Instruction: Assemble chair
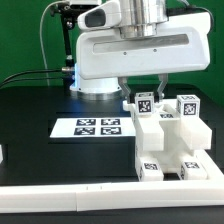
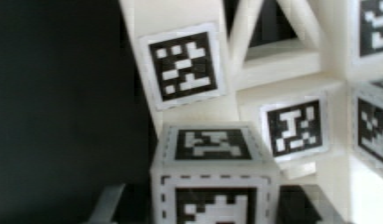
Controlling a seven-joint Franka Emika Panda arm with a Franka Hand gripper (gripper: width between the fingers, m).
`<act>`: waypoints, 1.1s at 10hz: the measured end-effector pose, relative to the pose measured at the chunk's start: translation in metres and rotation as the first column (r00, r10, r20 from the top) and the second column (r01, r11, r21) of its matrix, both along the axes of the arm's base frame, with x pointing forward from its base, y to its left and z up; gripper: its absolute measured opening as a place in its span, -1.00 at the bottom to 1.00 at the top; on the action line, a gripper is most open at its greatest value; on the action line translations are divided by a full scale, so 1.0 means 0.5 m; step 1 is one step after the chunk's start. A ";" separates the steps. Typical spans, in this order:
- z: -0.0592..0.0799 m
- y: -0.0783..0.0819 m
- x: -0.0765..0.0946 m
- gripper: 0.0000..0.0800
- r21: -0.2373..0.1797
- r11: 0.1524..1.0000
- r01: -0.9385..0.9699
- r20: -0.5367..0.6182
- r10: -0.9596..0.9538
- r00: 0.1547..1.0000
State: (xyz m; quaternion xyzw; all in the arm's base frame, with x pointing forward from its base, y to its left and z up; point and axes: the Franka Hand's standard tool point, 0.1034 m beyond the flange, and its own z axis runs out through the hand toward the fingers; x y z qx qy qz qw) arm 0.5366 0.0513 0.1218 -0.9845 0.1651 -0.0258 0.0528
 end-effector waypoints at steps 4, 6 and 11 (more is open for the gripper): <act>0.002 0.001 0.005 -0.30 0.030 0.849 0.528 -0.061 -0.525 0.849; 0.002 0.001 0.006 -0.29 0.037 0.710 0.704 -0.094 -0.699 0.709; 0.002 0.004 0.009 0.13 0.039 0.749 0.662 -0.091 -0.657 0.749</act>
Offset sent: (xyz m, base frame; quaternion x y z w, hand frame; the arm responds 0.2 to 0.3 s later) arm 0.0011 0.0040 -0.0006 -0.0089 -0.0126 0.3296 0.9440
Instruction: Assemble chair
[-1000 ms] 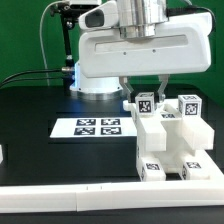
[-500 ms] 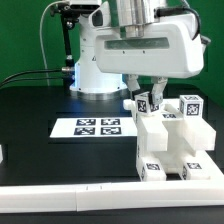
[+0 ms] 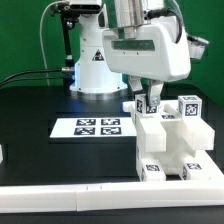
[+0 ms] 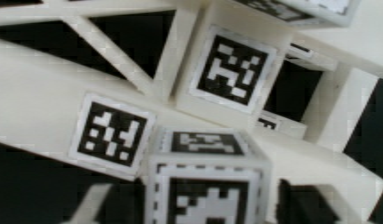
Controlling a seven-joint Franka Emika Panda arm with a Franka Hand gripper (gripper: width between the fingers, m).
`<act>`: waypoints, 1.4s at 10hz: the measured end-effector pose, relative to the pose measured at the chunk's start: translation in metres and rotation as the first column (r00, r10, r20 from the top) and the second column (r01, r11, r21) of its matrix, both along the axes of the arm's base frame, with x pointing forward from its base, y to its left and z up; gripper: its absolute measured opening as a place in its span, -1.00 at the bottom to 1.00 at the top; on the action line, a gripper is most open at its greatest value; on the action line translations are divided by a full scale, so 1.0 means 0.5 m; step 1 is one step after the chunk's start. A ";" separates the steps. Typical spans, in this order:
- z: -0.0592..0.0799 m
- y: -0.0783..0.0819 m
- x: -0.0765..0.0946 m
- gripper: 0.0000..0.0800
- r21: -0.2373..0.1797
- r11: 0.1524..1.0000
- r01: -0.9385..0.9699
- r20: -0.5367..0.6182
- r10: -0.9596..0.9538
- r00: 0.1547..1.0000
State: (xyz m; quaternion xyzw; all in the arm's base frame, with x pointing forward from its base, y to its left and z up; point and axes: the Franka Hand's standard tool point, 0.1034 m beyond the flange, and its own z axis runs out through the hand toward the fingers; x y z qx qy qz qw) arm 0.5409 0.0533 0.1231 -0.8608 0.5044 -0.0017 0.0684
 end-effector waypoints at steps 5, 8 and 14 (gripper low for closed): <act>-0.002 0.001 0.008 0.60 -0.037 0.851 -0.523 0.033 0.524 0.851; -0.002 -0.003 0.015 0.62 -0.162 0.574 -0.802 0.026 0.815 0.578; -0.004 -0.002 0.015 -0.29 -0.126 0.783 -0.609 0.040 0.618 0.785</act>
Offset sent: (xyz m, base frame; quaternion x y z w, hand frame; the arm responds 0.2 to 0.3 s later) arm 0.0000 0.0000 0.0000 0.0000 0.0000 -0.1938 0.9810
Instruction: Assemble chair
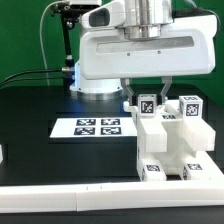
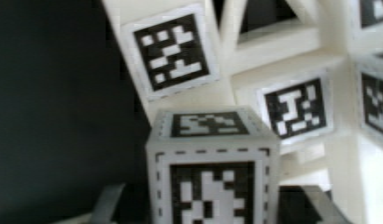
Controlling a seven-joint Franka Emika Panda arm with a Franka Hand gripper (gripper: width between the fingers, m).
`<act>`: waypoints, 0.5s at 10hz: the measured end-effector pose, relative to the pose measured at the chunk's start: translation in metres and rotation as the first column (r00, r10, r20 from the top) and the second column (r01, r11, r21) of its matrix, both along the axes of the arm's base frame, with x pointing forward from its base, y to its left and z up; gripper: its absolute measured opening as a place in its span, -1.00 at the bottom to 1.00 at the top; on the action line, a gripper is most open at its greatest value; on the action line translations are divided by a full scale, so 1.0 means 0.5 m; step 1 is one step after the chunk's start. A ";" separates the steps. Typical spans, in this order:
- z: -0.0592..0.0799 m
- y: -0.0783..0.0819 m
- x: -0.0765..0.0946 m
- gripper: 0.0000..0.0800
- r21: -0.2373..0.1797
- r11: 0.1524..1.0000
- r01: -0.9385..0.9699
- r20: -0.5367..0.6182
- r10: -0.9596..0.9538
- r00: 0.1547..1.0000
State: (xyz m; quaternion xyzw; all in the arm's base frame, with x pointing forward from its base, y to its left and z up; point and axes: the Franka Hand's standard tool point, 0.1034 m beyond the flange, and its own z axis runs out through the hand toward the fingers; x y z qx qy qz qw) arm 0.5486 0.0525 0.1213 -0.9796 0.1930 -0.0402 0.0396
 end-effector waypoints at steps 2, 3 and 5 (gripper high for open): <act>0.005 -0.002 0.004 -0.29 0.029 0.959 0.283 -0.017 -0.283 0.959; 0.009 -0.002 0.005 -0.29 0.056 0.904 0.423 -0.034 -0.422 0.906; 0.008 -0.002 0.006 -0.29 0.087 0.783 0.615 -0.060 -0.612 0.788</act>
Offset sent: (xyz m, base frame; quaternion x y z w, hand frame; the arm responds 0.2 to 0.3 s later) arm -0.0024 -0.0079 0.0086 -0.0091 0.0020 0.4012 0.9160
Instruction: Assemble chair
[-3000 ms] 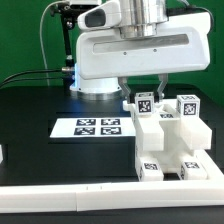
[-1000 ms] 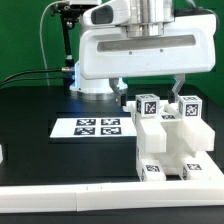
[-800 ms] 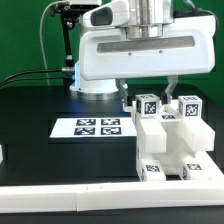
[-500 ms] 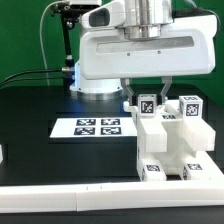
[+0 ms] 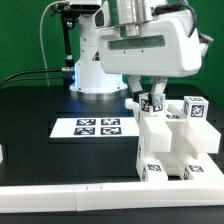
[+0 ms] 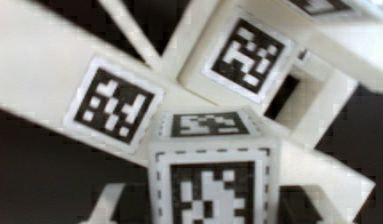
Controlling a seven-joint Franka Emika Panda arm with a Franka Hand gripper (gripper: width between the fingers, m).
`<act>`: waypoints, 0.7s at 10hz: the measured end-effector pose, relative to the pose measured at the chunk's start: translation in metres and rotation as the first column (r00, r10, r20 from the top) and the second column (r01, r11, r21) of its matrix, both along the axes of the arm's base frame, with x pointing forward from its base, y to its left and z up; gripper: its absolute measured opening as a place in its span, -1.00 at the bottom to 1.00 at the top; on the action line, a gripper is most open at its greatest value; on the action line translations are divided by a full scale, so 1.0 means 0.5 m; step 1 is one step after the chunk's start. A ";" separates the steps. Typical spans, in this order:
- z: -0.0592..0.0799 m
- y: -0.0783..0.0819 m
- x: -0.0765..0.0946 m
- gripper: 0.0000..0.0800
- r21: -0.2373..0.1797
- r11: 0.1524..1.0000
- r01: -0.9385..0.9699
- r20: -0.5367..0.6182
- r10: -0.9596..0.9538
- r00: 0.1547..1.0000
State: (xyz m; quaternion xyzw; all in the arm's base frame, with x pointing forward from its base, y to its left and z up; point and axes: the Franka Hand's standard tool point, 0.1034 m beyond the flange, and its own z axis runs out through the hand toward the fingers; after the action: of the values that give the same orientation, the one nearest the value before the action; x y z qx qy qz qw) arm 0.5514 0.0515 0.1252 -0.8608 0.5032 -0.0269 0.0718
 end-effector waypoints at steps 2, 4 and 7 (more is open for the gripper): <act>0.003 0.003 0.002 -0.29 0.012 0.997 0.073 -0.011 -0.073 0.997; -0.002 -0.004 0.001 -0.29 0.071 0.945 0.318 -0.034 -0.316 0.948; -0.006 -0.008 -0.004 -0.29 0.102 0.863 0.494 -0.058 -0.491 0.869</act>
Offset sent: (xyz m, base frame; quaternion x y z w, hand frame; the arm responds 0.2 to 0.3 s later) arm -0.0031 -0.0142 -0.0060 0.0569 -0.0227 0.3942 0.9170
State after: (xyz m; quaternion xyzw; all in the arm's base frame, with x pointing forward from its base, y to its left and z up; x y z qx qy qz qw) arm 0.5492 0.0476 0.1221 -0.6988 0.7078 -0.0029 0.1037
